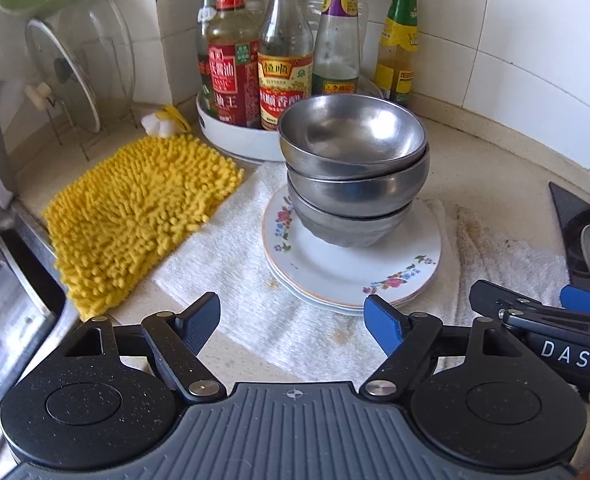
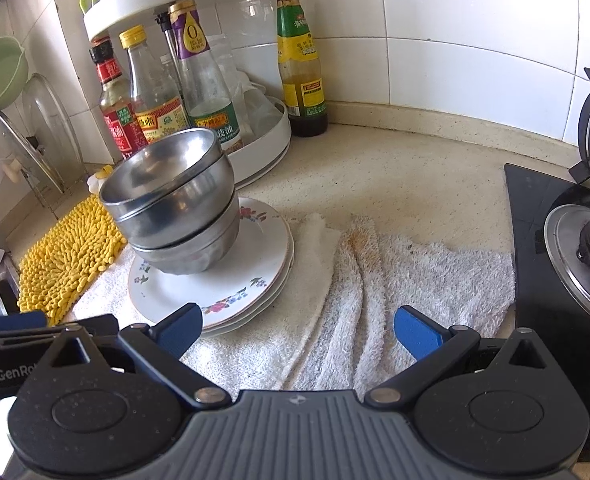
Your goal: Organize plates and bowls
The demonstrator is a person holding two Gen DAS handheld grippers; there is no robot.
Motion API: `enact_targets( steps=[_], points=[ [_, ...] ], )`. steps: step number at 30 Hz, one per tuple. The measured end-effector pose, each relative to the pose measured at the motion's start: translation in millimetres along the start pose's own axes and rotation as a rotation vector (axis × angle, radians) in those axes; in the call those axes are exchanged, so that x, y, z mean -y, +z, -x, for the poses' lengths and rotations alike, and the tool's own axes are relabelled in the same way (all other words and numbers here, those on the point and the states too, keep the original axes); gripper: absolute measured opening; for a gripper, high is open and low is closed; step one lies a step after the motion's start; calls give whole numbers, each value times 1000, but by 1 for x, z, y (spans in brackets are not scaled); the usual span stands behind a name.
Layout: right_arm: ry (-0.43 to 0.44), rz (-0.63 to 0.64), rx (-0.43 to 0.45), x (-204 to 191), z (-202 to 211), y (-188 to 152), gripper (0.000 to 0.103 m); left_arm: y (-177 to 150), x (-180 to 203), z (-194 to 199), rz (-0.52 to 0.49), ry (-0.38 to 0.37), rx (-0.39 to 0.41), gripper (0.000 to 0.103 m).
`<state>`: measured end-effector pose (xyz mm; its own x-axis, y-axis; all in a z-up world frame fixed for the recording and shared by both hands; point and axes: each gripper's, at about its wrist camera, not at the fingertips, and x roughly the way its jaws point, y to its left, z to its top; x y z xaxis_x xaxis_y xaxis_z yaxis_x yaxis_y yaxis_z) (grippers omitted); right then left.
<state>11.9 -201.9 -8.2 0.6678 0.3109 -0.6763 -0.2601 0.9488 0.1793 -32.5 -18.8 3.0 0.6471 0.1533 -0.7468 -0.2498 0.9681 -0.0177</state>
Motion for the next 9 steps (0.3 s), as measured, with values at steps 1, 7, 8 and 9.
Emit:
enact_targets(
  steps=[1, 7, 8, 9],
  points=[
    [4, -4, 5, 1, 1, 1, 103, 0, -2, -1, 17, -23, -4, 84],
    [20, -13, 36, 6, 6, 5, 103, -2, 0, 4, 33, -75, 76, 84],
    [23, -13, 36, 7, 6, 6, 103, -1, 1, 4, 26, -71, 77, 85],
    [26, -16, 37, 9, 6, 6, 103, 1, 2, 4, 24, -62, 72, 90]
  ],
)
